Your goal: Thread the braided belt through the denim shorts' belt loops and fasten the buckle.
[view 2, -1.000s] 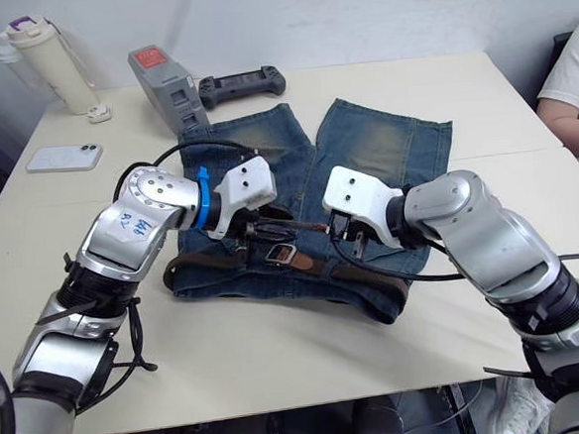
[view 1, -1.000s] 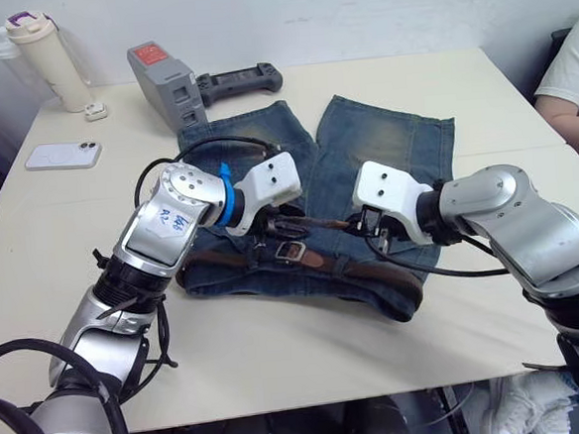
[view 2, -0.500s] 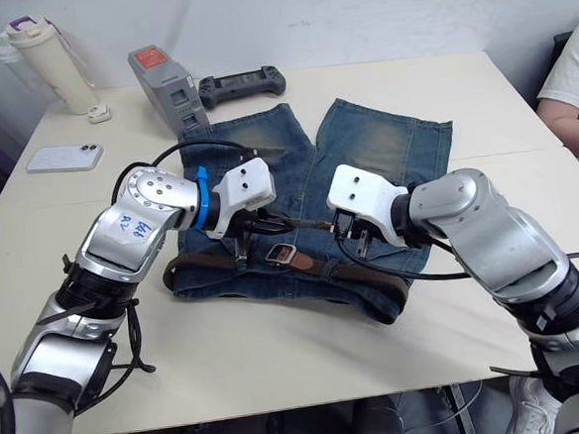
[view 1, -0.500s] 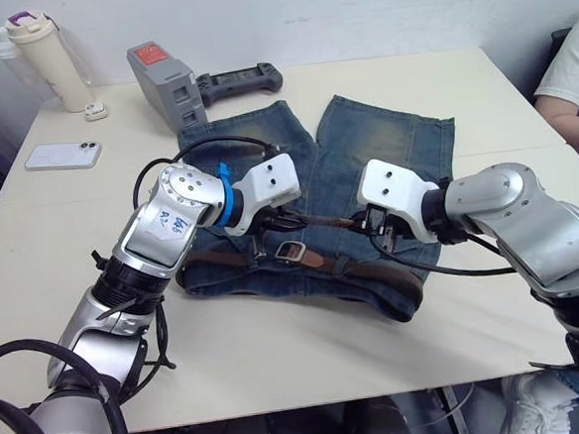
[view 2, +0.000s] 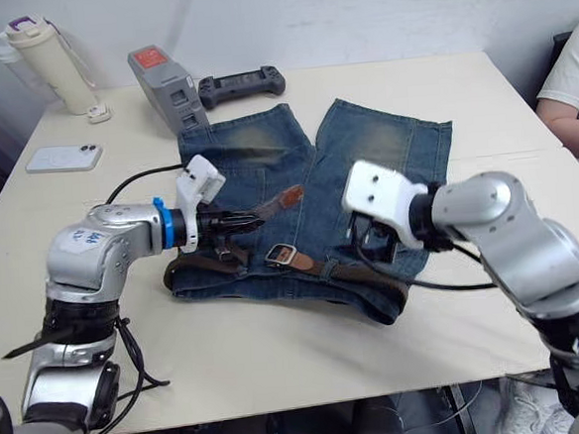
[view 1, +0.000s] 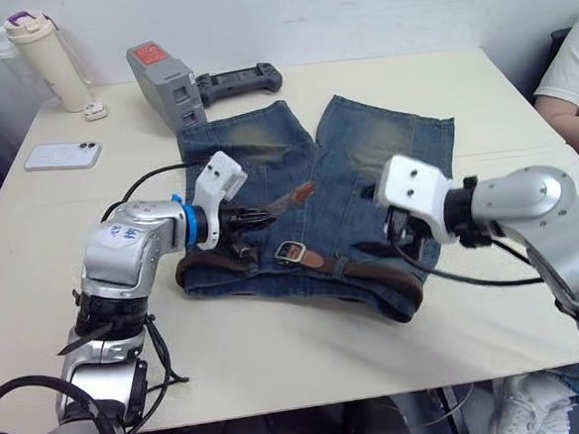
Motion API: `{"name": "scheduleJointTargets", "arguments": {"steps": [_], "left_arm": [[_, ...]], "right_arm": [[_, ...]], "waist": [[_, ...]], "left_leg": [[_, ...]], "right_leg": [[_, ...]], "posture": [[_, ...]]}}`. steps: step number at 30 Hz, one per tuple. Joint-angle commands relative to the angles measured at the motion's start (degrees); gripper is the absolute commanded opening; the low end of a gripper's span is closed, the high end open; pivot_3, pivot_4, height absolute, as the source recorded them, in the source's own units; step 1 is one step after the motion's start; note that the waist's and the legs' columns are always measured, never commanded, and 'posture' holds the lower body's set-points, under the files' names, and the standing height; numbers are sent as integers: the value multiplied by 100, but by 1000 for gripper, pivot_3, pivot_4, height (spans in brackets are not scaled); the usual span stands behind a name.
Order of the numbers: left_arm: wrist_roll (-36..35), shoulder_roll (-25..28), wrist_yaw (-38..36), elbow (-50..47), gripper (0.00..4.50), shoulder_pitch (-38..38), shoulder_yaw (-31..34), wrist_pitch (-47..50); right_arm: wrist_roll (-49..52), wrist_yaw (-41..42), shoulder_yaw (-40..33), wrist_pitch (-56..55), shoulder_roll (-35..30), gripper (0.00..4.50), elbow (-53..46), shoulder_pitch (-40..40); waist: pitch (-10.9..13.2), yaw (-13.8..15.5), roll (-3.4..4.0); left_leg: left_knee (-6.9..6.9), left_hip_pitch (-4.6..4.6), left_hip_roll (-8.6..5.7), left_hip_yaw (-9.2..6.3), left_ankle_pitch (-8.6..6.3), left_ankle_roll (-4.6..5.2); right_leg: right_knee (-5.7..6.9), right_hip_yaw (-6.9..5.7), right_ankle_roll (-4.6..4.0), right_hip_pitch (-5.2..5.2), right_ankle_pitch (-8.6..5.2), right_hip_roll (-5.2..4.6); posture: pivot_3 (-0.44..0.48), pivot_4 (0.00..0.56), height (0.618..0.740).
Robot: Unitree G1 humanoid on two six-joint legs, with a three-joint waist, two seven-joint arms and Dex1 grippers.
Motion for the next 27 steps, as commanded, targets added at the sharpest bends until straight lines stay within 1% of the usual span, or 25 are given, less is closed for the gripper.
{"name": "scheduleJointTargets", "arguments": {"steps": [1, 3, 6, 10, 12, 14, 19, 22, 23, 25, 27], "left_arm": [[-209, -33, 355, -237, 0, -45, 322, 282], [-252, -8, 434, -194, 0, -111, 304, 276], [-304, 49, 485, -173, 0, -166, 207, 248], [-357, 130, 513, -161, 0, -188, 99, 188], [-343, 190, 492, -156, 0, -188, 1, 116], [-358, 239, 441, -147, 0, -218, -114, 64], [-480, 318, 382, -180, 0, -220, -157, 80], [-508, 398, 386, -165, 0, -180, -187, 45], [-525, 402, 394, -158, 0, -170, -183, 48], [-553, 414, 402, -166, 0, -146, -182, 47], [-582, 434, 387, -198, 0, -104, -185, 49]], "right_arm": [[-320, -422, 465, -363, 358, 4464, -231, 97], [-1053, -806, 1102, -956, 548, 4464, 132, 137], [-1471, -1040, 1489, -1467, 813, 4464, 429, 337], [-1629, -1115, 1558, -1636, 1124, 4464, 547, 535], [-1737, -1098, 1623, -1631, 1175, 4464, 573, 630], [-2059, -1116, 1831, -1734, 1110, 4464, 748, 721], [-2533, -1301, 1803, -1896, 1202, 4464, 921, 728], [-2753, -1318, 1783, -1885, 1216, 3710, 926, 792], [-2807, -1330, 1766, -1866, 1246, 3295, 936, 816], [-2863, -1365, 1707, -1841, 1349, 2280, 956, 865], [-2903, -1380, 1665, -1815, 1444, 1446, 951, 881]], "waist": [[0, 0, 0], [-1, 3, -1], [-1, 11, -2], [-1, -3, -2], [-1, -3, -2], [-2, -6, -1], [-3, -7, -4], [-3, -8, -4], [-3, -4, -4], [-3, 3, -4], [-3, 0, -4]], "left_leg": [[4, 1, 0, 0, 0, 0], [6, 3, 0, 0, 0, -1], [5, 1, -2, 0, 0, -1], [2, -1, -1, 2, 0, -1], [3, 0, -1, 1, 0, -1], [3, 0, -1, 1, 0, -2], [7, 2, 0, 1, 1, -3], [7, 4, 0, 1, 2, -4], [7, 3, 0, 1, 2, -4], [7, 0, -1, 2, 2, -4], [9, 0, -1, 1, 2, -4]], "right_leg": [[4, 1, 0, 1, 0, 0], [9, 2, 0, 1, 0, -1], [6, 0, 0, 1, 0, -3], [3, 0, 0, -2, 0, -2], [5, 1, 0, -2, 0, -2], [6, 1, 0, -2, 0, -2], [13, 2, 0, -1, 0, -2], [17, 3, -2, -2, -1, -2], [17, 3, -2, -2, -1, -2], [16, 3, -2, -5, -1, -3], [17, 3, -2, -4, -1, -3]], "posture": [[0, 150, 650], [0, 150, 650], [0, 150, 650], [0, 150, 650], [0, 150, 650], [0, 150, 650], [0, 150, 650], [0, 150, 650], [0, 150, 650], [0, 150, 650], [0, 150, 650]]}}
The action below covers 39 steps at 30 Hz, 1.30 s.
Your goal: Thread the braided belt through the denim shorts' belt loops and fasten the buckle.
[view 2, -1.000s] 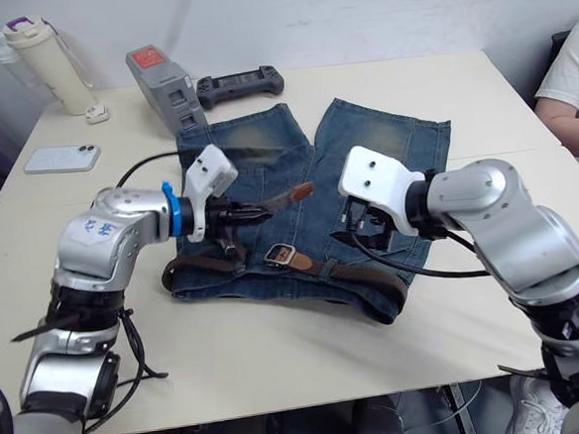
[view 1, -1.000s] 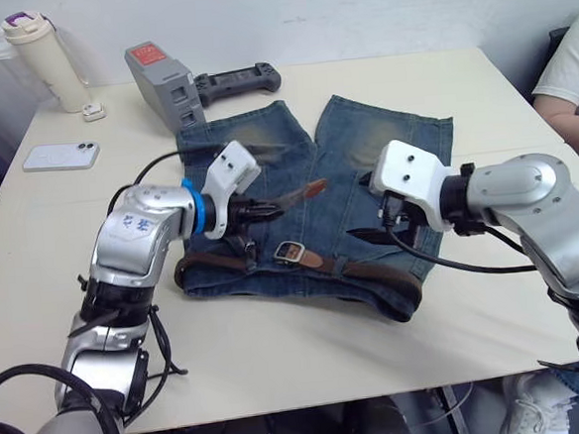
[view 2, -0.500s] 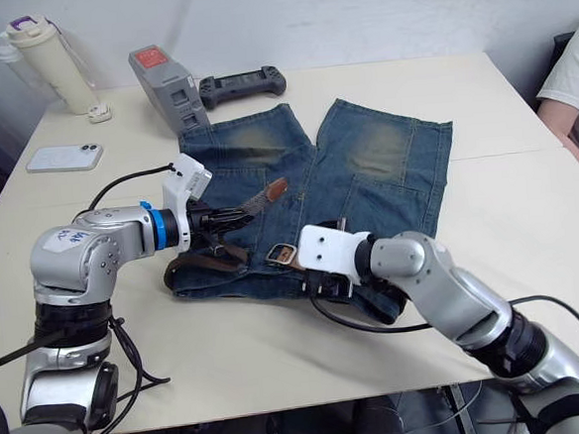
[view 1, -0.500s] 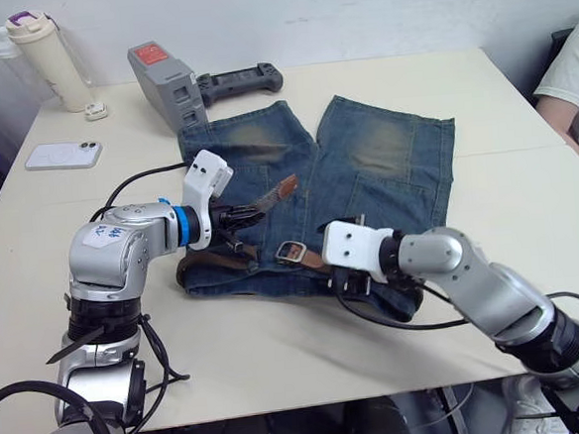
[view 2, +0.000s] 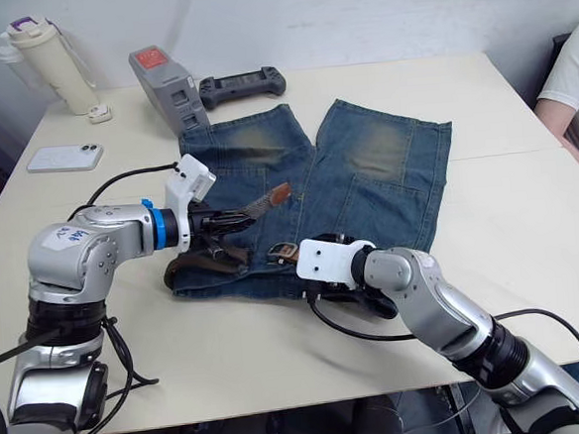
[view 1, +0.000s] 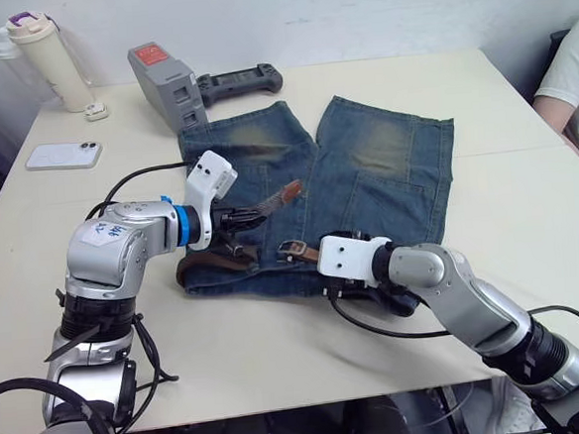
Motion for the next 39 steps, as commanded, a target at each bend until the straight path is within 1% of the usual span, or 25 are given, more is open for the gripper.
{"name": "scheduleJointTargets", "arguments": {"steps": [1, 3, 4, 5, 7, 10, 12, 17, 22, 28, 32, 36, 38, 39], "left_arm": [[-121, 61, -3, -168, 0, 21, 45, -77], [-148, 43, 52, -160, 0, 40, 108, -55], [-152, 41, 71, -154, 0, 45, 118, -61], [-158, 44, 83, -150, 0, 48, 117, -68], [-180, -19, 217, -145, 0, 76, 256, -67], [-245, -264, 586, -36, 0, 43, 669, 5], [-259, -416, 815, 8, 0, 9, 857, 53], [-552, -474, 836, -361, 0, 147, 837, 534], [-769, -382, 757, -671, 0, 218, 630, 779], [-811, -274, 722, -756, 0, 251, 377, 740], [-694, -268, 749, -565, 0, 165, 203, 539], [-600, -215, 741, -421, 0, 100, 65, 333], [-529, -206, 803, -325, 0, 53, 58, 206], [-401, -217, 944, -221, 0, -4, 53, 110]], "right_arm": [[-155, -150, -193, 23, 174, 1018, -76, 17], [-148, -178, -288, 63, 283, 150, -126, 31], [-139, -212, -352, 69, 338, 67, -137, 47], [-140, -229, -394, 71, 376, 68, -141, 60], [32, -364, -725, 142, 614, 68, -172, 127], [703, -661, -1642, 629, 1421, 68, -188, 374], [828, -686, -1871, 863, 1571, 68, -139, 471], [1194, -1312, -2599, 1595, 2352, 68, -115, 397], [1324, -1708, -2786, 2072, 2672, 68, -118, 189], [1443, -1990, -2763, 2363, 2802, 68, -172, 21], [1444, -1879, -2376, 2452, 2520, 68, -335, -50], [1603, -1902, -2364, 2649, 2527, 68, -489, -115], [1641, -1911, -2358, 2708, 2510, 68, -531, -124], [1685, -1916, -2389, 2763, 2541, 68, -554, -129]], "waist": [[0, -7, 0], [0, -10, 0], [0, -10, 0], [0, -11, 0], [0, -10, 0], [0, -5, 0], [0, -7, 0], [0, 1, 0], [0, -2, 1], [0, -10, 1], [-1, -9, 1], [-1, -17, 1], [-1, -17, 1], [-1, -15, 1]], "left_leg": [[0, 0, 0, 0, 0, 0], [-1, 0, 0, 0, 0, 0], [-1, 0, 1, 0, 0, 0], [-2, 0, 1, 0, 0, 0], [-3, 0, 1, 0, 0, 0], [-4, 0, 2, 0, 0, 0], [-2, -1, 1, -1, 0, 0], [1, -1, 0, -2, 0, 0], [-1, -2, 0, 0, 0, -1], [-3, -3, 0, 6, 0, -2], [-4, -6, 0, 8, 0, -2], [-5, -8, 1, 11, 0, -2], [-6, -10, 1, 17, 0, -2], [-5, -15, 1, 18, 0, -3]], "right_leg": [[0, 0, 0, 0, 0, 0], [2, 0, 0, -1, 0, 0], [2, 0, -1, -1, 0, 1], [2, 0, -1, -2, -1, 1], [3, 0, -1, -3, -1, 1], [4, 0, -2, -3, -1, 1], [6, -1, -2, -3, -1, 0], [10, 1, -2, -3, -1, 0], [14, 5, -3, -11, -2, 0], [18, 9, -5, -19, -3, 0], [22, 11, -5, -24, -3, 0], [26, 12, -6, -32, -3, 0], [29, 15, -6, -40, -3, -1], [31, 15, -6, -46, -3, -1]], "posture": [[0, 150, 650], [0, 150, 650], [0, 150, 650], [0, 150, 650], [0, 150, 650], [0, 150, 650], [0, 150, 650], [0, 150, 650], [0, 150, 650], [0, 150, 650], [0, 150, 650], [0, 150, 650], [0, 150, 650], [0, 150, 650]]}}
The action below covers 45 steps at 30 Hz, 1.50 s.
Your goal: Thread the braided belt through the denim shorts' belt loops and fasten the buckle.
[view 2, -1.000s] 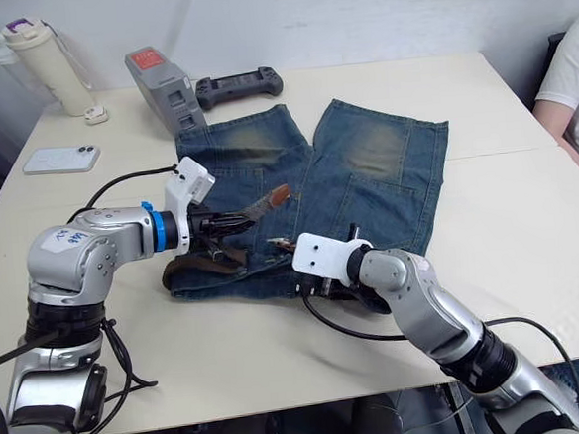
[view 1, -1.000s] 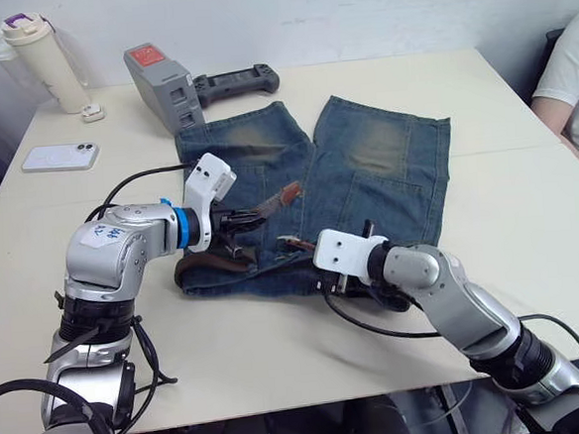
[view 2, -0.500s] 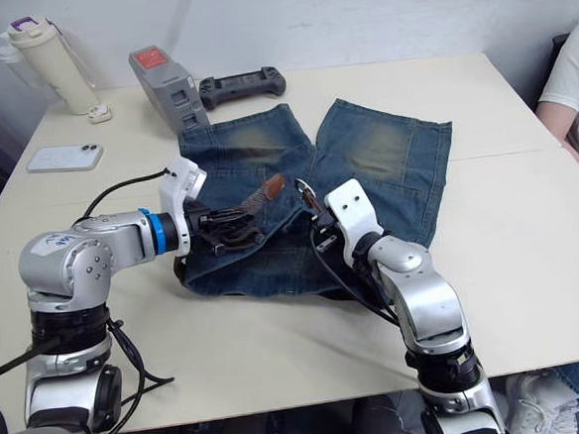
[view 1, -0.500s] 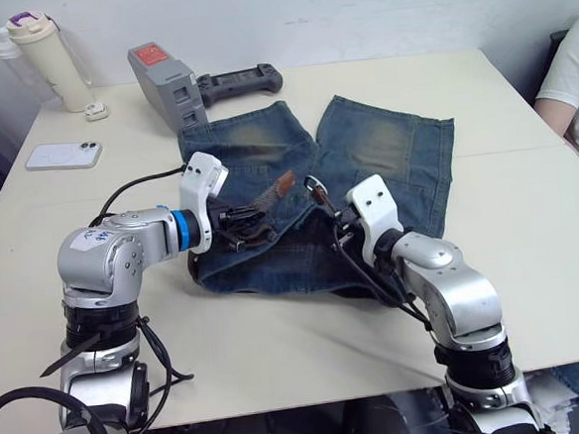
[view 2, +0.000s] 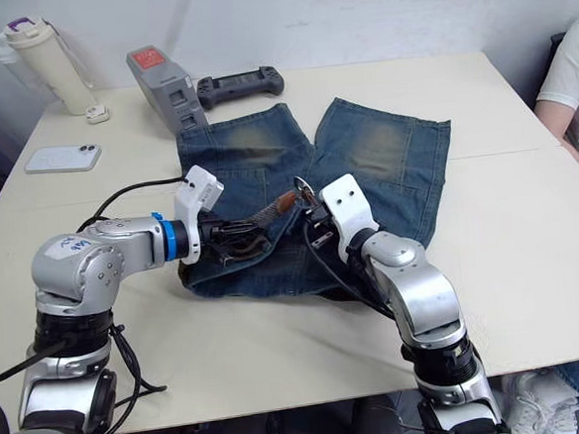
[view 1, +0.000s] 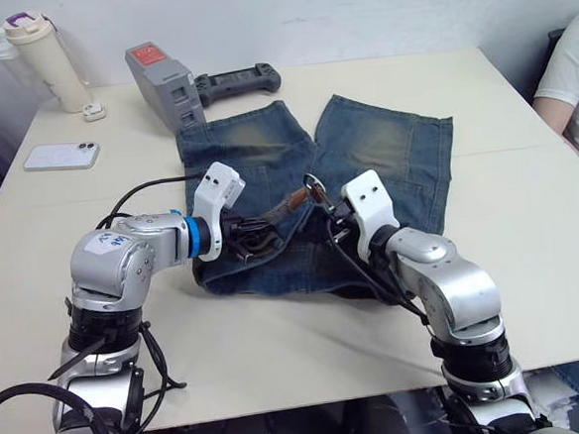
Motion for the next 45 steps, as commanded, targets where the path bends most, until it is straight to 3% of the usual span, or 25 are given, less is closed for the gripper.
{"name": "scheduleJointTargets", "arguments": {"steps": [1, 11, 21, 26, 45], "left_arm": [[276, -20, 289, 223, 0, -297, 65, -319], [132, -285, 324, 106, 0, -459, 63, -227], [367, 93, 241, 11, 0, -264, -235, -545], [384, 130, 124, -108, 0, -202, -510, -634], [440, -116, 184, 86, 0, -365, -503, -737]], "right_arm": [[203, -46, -80, 133, 62, 68, -382, -154], [374, -106, -51, 267, 20, 68, -401, -243], [460, -599, -740, 292, 209, 68, -285, -328], [531, -615, -646, 300, 147, 68, -273, -373], [736, -612, -259, 495, 160, 68, -394, -263]], "waist": [[0, 1, 0], [0, -6, 0], [0, 13, 0], [0, 5, 0], [0, -3, 0]], "left_leg": [[0, -2, 0, 2, 0, 0], [-1, -14, 2, 9, 1, -3], [1, -19, 2, 8, 2, -3], [0, -21, 2, 8, 2, -3], [0, -21, 2, 8, 2, -4]], "right_leg": [[1, 1, 0, -5, 0, 0], [10, 3, 0, -25, 0, -1], [11, 3, 0, -27, 0, -2], [11, 3, 0, -30, 0, -1], [11, 2, 0, -31, 0, -1]], "posture": [[0, 150, 650], [0, 150, 650], [0, 150, 650], [0, 150, 650], [0, 150, 650]]}}
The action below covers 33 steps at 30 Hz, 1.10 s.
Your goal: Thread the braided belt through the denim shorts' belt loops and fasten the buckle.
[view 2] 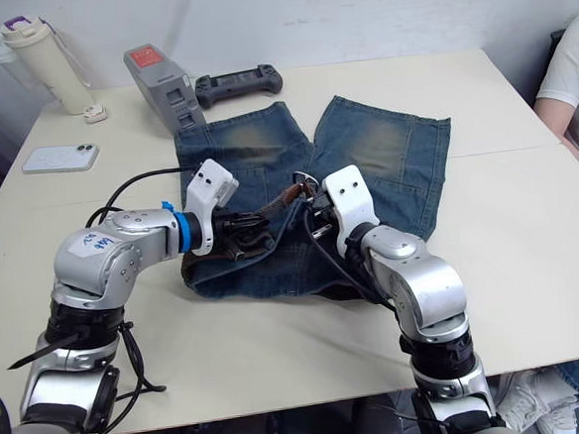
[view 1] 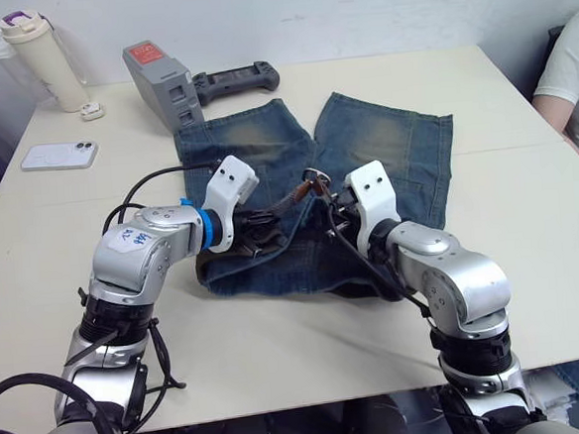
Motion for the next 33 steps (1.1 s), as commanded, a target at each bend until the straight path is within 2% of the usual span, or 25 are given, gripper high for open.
{"name": "scheduleJointTargets", "arguments": {"steps": [1, 21, 33], "left_arm": [[29, -58, -34, -41, 0, -181, 26, -145], [53, -189, 11, 50, 0, -336, 163, -270], [288, -222, -101, -29, 0, -246, -311, -587]], "right_arm": [[102, -22, 69, 18, -4, 68, -326, -25], [103, 3, 418, 129, -275, 68, -400, 137], [290, 226, 775, 215, -386, 68, -602, 41]], "waist": [[0, -1, 0], [0, -1, 0], [0, -1, 0]], "left_leg": [[0, 0, 0, 0, 0, 0], [-2, 0, 0, 0, 0, 0], [-1, 0, 0, 1, 0, 0]], "right_leg": [[0, 0, 0, 0, 0, 0], [-1, -1, 0, 0, 0, 0], [-2, -1, 0, 0, 0, 0]], "posture": [[0, 150, 650], [0, 150, 650], [0, 150, 650]]}}
